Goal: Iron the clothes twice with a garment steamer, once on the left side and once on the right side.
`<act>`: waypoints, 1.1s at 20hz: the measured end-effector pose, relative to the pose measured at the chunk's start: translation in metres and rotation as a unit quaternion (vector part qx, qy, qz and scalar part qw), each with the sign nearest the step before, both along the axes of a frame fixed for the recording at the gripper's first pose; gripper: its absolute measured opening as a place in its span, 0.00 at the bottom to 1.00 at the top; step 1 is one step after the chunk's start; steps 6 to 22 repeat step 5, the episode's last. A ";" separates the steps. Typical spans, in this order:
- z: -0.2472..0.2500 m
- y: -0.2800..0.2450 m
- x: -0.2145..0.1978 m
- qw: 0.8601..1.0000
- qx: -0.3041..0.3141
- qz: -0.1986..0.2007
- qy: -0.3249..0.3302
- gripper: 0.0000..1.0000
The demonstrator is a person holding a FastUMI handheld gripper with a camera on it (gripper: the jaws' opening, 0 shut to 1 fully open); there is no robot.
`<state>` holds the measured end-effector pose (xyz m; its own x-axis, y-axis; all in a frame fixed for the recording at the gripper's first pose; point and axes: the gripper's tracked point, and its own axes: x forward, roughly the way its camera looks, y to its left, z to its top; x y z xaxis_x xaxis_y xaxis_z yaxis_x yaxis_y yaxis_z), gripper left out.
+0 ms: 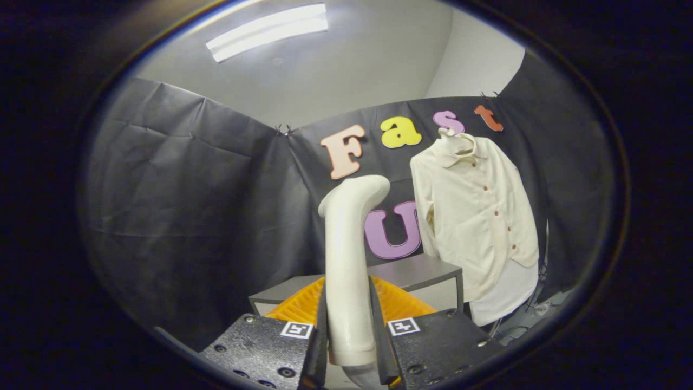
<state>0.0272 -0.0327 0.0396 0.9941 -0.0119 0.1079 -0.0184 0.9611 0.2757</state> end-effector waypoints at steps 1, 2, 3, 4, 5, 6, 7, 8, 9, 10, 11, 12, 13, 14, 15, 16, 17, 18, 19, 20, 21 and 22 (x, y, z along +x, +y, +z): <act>0.001 0.005 -0.002 1.000 -0.003 0.001 0.000 0.36; 0.003 0.011 -0.004 1.000 -0.001 0.005 -0.002 0.36; 0.003 0.016 -0.007 1.000 0.000 0.009 -0.002 0.36; 0.004 0.020 -0.012 1.000 0.001 0.012 -0.003 0.36; 0.005 0.022 -0.015 1.000 0.000 0.014 -0.003 0.36; 0.005 0.022 -0.015 1.000 0.000 0.014 -0.003 0.36; 0.005 0.022 -0.015 1.000 0.000 0.014 -0.003 0.36; 0.005 0.022 -0.015 1.000 0.000 0.014 -0.003 0.36; 0.005 0.022 -0.015 1.000 0.000 0.014 -0.003 0.36; 0.005 0.022 -0.015 1.000 0.000 0.014 -0.003 0.36; 0.005 0.022 -0.015 1.000 0.000 0.014 -0.003 0.36; 0.005 0.022 -0.015 1.000 0.000 0.014 -0.003 0.36; 0.005 0.022 -0.015 1.000 0.000 0.014 -0.003 0.36; 0.005 0.022 -0.015 1.000 0.000 0.014 -0.003 0.36; 0.005 0.022 -0.015 1.000 0.000 0.014 -0.003 0.36; 0.005 0.022 -0.015 1.000 0.000 0.014 -0.003 0.36; 0.005 0.022 -0.015 1.000 0.000 0.014 -0.003 0.36; 0.005 0.022 -0.015 1.000 0.000 0.014 -0.003 0.36; 0.005 0.022 -0.015 1.000 0.000 0.014 -0.003 0.36; 0.005 0.022 -0.015 1.000 0.000 0.014 -0.003 0.36; 0.005 0.022 -0.015 1.000 0.000 0.014 -0.003 0.36; 0.005 0.022 -0.015 1.000 0.000 0.014 -0.003 0.36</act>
